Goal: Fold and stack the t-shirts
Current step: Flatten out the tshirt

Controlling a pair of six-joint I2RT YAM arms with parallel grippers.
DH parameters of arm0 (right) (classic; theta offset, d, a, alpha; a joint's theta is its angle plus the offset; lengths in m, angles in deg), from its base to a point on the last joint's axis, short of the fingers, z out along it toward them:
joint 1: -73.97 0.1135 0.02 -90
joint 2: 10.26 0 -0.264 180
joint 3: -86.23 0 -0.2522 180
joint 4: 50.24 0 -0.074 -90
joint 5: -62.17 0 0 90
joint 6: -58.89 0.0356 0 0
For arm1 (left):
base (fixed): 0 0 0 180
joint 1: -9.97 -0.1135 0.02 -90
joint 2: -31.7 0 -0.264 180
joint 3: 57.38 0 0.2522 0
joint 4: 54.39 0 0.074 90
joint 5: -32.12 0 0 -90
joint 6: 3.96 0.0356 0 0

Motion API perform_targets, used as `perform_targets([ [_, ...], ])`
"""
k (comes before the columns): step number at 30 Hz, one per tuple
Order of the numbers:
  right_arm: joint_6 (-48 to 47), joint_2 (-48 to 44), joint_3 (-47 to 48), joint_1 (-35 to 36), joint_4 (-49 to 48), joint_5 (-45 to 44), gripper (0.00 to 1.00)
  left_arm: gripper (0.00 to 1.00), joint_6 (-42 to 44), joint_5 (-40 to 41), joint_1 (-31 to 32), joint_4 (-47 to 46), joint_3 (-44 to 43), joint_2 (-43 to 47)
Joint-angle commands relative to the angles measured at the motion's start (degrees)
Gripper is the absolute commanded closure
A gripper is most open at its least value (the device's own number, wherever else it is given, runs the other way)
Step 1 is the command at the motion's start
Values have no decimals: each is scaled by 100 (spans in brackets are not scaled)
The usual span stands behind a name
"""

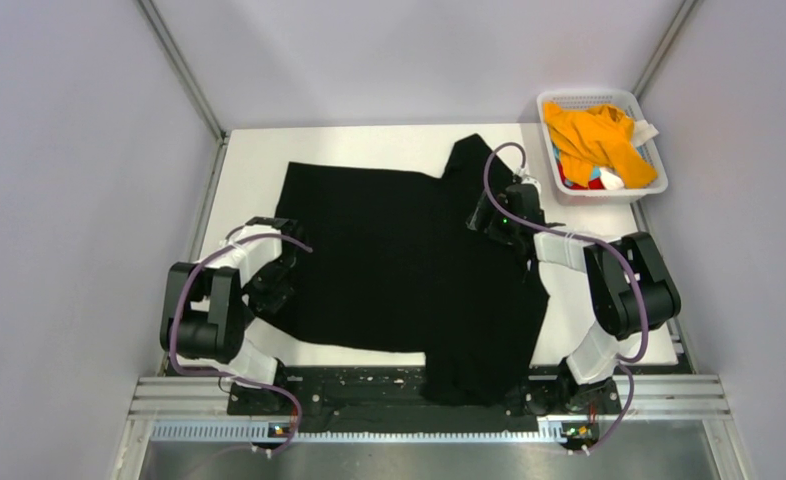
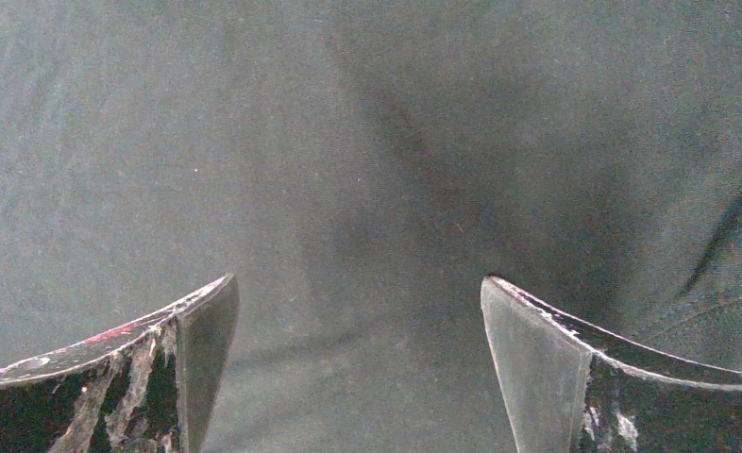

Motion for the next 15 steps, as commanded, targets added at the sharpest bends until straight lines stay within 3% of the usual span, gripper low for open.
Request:
perform_targets([
  [1, -55, 108, -53, -164, 391, -72, 1, 8, -325, -133, -21, 394, 100, 381],
  [8, -206, -84, -20, -166, 281, 217, 1, 2, 117, -783, -12, 400, -198, 1724],
  [12, -216, -185, 315, -164, 446, 443, 1, 1, 1124, -1960, -4, -887, -502, 2469],
  [15, -297, -341, 540, -162, 661, 350, 1, 1, 1671, -2672, -4, -2227, -557, 2521],
])
